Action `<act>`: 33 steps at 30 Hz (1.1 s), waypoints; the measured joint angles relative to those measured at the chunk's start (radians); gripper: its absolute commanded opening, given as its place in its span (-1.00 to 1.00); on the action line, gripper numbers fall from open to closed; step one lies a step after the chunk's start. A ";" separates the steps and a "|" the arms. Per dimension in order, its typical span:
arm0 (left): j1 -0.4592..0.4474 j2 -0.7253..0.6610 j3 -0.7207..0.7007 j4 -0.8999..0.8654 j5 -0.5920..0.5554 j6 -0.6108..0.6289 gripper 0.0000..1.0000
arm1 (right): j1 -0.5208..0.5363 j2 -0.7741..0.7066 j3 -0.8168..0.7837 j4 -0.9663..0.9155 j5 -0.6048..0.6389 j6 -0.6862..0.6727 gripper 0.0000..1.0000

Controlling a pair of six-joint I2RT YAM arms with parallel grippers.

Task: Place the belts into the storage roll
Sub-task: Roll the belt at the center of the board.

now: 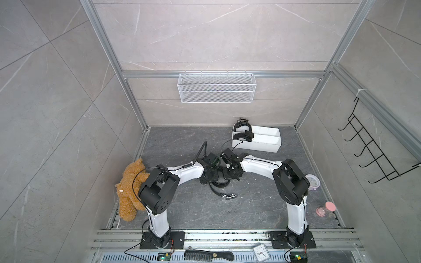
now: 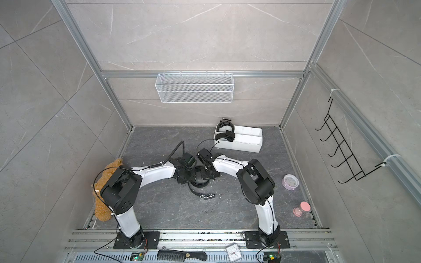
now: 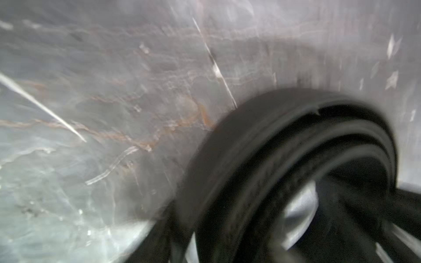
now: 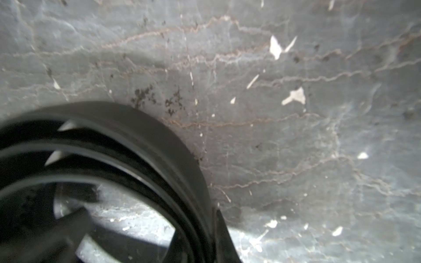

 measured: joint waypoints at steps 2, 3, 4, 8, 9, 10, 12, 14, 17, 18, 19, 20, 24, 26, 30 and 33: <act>-0.012 0.015 0.024 -0.019 -0.013 -0.012 -1.00 | 0.001 0.004 0.009 -0.013 -0.011 -0.001 -0.44; -0.022 0.025 0.039 -0.034 -0.024 -0.019 -1.00 | 0.003 0.006 0.018 -0.030 -0.011 -0.005 -0.30; -0.031 0.031 0.048 -0.050 -0.031 -0.021 -1.00 | 0.001 0.007 0.024 -0.051 -0.016 -0.006 -0.18; -0.066 0.047 0.071 -0.074 -0.043 -0.042 -1.00 | -0.013 0.007 0.059 -0.139 -0.014 -0.020 0.15; -0.076 0.048 0.072 -0.074 -0.047 -0.049 -1.00 | -0.016 0.006 0.069 -0.159 -0.015 -0.023 0.18; -0.084 0.048 0.072 -0.076 -0.051 -0.055 -1.00 | -0.020 0.004 0.075 -0.174 -0.015 -0.026 0.21; -0.098 0.048 0.073 -0.083 -0.064 -0.069 -1.00 | -0.031 -0.019 0.076 -0.210 -0.015 -0.026 0.24; -0.108 0.048 0.075 -0.093 -0.074 -0.084 -1.00 | -0.046 -0.068 0.069 -0.243 -0.022 -0.020 0.28; -0.115 0.050 0.082 -0.113 -0.089 -0.106 -1.00 | -0.062 -0.212 -0.003 -0.257 -0.037 0.024 0.30; -0.116 0.051 0.085 -0.119 -0.092 -0.111 -1.00 | -0.063 -0.267 -0.040 -0.253 -0.047 0.043 0.30; -0.117 0.055 0.090 -0.130 -0.096 -0.119 -1.00 | -0.061 -0.340 -0.097 -0.249 -0.059 0.078 0.31; -0.119 0.058 0.095 -0.138 -0.104 -0.126 -1.00 | -0.056 -0.411 -0.155 -0.244 -0.070 0.115 0.33; -0.122 0.065 0.108 -0.189 -0.134 -0.168 -1.00 | 0.016 -0.620 -0.348 -0.234 -0.085 0.290 0.36; -0.127 0.056 0.095 -0.211 -0.154 -0.208 -1.00 | 0.106 -0.668 -0.415 -0.201 -0.087 0.411 0.38; -0.135 0.002 0.021 -0.228 -0.172 -0.299 -1.00 | 0.276 -0.664 -0.492 -0.087 -0.089 0.640 0.47; -0.142 -0.048 -0.043 -0.222 -0.173 -0.372 -1.00 | 0.346 -0.637 -0.516 0.011 -0.074 0.803 0.53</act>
